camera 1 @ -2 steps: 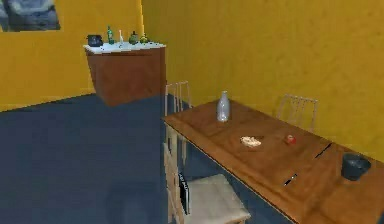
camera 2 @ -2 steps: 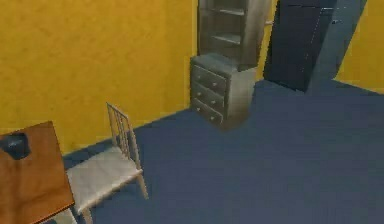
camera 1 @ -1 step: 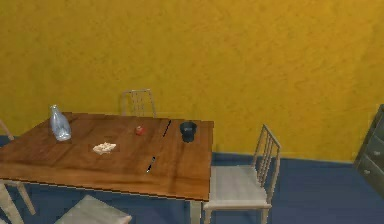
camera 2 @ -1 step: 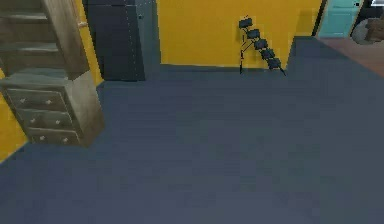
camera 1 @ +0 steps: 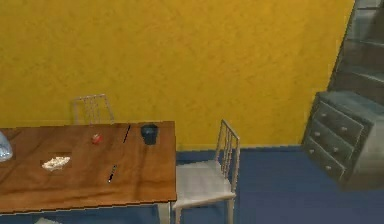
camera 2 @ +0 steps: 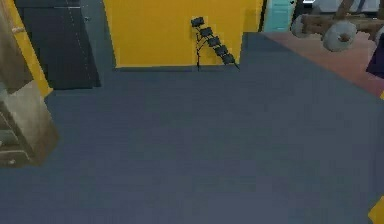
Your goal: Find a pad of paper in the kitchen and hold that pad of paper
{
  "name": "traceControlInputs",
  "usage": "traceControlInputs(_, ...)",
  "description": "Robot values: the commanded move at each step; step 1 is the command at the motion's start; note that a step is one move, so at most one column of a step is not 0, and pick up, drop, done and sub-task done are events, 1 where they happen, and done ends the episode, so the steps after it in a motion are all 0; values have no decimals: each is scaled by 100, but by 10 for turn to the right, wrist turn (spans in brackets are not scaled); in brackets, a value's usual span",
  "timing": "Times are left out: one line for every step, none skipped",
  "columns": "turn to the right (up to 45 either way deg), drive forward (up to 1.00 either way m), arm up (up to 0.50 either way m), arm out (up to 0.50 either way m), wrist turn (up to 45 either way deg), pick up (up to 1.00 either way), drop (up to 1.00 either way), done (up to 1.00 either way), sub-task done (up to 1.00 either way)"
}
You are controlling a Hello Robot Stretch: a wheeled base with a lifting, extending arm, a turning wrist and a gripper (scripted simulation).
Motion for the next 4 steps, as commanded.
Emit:
traceControlInputs(0,45,0,0,0,0,0,0,0)
traceControlInputs(-450,0,0,0,0,0,0,0,0)
traceControlInputs(-450,0,0,0,0,0,0,0,0)
traceControlInputs(-450,0,0,0,0,0,0,0,0)
